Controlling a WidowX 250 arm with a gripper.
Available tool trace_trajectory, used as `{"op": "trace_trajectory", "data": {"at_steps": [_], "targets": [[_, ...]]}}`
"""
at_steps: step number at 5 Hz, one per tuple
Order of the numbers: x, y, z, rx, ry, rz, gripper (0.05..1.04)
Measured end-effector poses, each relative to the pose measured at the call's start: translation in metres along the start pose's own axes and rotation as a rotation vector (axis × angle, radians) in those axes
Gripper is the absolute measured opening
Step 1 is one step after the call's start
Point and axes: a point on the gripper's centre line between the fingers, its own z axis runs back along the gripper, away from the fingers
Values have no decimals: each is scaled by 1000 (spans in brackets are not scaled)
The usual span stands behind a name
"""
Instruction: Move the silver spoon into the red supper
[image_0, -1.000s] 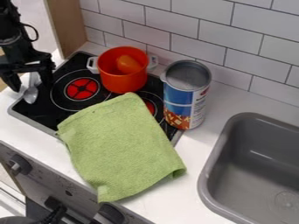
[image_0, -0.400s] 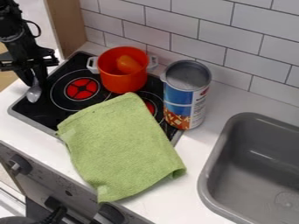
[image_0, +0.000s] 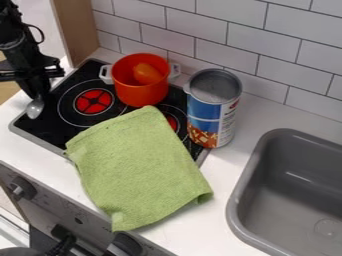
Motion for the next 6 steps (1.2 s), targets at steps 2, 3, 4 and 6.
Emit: {"op": "trace_trajectory", "data": {"at_steps": [2,3,4,6], "targets": [[-7,-12,41,-44,-75,44,117],[-11,-28,59,-86,-61,52,117],[-16,-52,74,-118,-61,58,117],[-31,-100,77,-140,-18,50,117]]}}
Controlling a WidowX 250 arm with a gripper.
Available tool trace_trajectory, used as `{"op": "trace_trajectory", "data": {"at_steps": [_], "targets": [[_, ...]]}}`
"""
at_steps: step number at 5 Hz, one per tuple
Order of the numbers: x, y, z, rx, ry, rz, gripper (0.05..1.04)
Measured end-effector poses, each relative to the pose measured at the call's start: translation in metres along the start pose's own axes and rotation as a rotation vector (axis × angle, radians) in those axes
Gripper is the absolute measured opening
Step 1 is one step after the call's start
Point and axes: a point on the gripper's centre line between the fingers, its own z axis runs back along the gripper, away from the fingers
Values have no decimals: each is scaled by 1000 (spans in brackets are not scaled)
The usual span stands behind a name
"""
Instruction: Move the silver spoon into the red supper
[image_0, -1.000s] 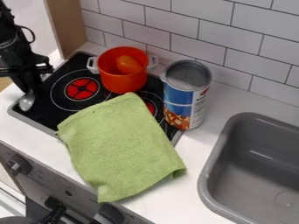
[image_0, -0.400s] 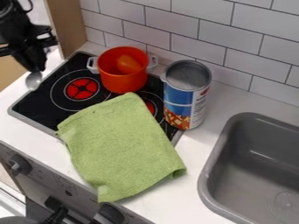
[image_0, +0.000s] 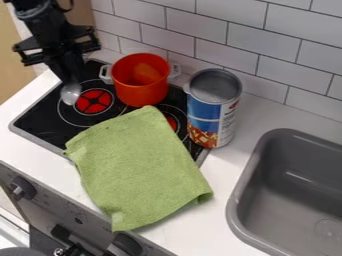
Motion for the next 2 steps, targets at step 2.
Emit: {"op": "trace_trajectory", "data": {"at_steps": [2], "targets": [[19,-39,0,-24,-41,42,117]]}}
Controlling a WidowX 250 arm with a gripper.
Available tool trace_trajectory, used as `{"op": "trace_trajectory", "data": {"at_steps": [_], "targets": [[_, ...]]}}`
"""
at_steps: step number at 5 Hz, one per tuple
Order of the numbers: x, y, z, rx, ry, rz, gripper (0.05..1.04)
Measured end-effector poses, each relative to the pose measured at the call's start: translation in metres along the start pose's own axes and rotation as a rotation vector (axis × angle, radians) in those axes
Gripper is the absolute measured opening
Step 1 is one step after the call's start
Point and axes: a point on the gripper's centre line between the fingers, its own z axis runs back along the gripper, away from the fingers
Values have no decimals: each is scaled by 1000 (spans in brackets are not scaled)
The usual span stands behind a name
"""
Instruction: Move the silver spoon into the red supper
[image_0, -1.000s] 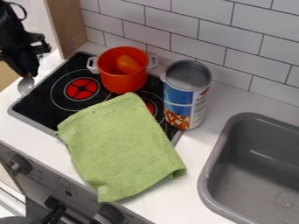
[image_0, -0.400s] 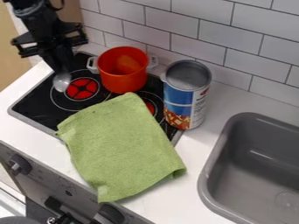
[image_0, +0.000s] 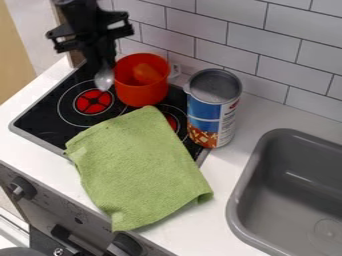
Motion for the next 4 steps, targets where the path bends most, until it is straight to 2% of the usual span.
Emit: {"op": "trace_trajectory", "data": {"at_steps": [1,3,4], "targets": [[12,-11,-8,10,-12,36,117],[32,-20,-23,36,-106,109,117],[33,-29,-25,43,-131,105,116]]}}
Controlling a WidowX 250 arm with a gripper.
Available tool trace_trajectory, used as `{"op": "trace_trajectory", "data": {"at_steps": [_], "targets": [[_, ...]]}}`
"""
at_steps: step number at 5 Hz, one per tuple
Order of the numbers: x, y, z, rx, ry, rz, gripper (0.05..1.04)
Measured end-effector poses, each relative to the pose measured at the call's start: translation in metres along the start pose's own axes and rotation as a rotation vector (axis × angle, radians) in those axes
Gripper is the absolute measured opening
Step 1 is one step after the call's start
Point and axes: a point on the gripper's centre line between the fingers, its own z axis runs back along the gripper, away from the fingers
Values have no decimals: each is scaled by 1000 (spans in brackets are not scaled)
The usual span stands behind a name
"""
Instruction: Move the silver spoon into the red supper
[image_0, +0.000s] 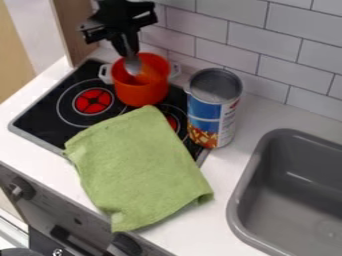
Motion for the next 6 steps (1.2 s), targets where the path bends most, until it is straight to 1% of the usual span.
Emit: {"op": "trace_trajectory", "data": {"at_steps": [3,4,5,6], "targets": [[-4,-7,-7,1,-8,0,117],[-9,-4,-10,6,2,-18,116],[-19,0,-15,16,26,-36,116],[-19,4,-15,16,32,-36,159]]}}
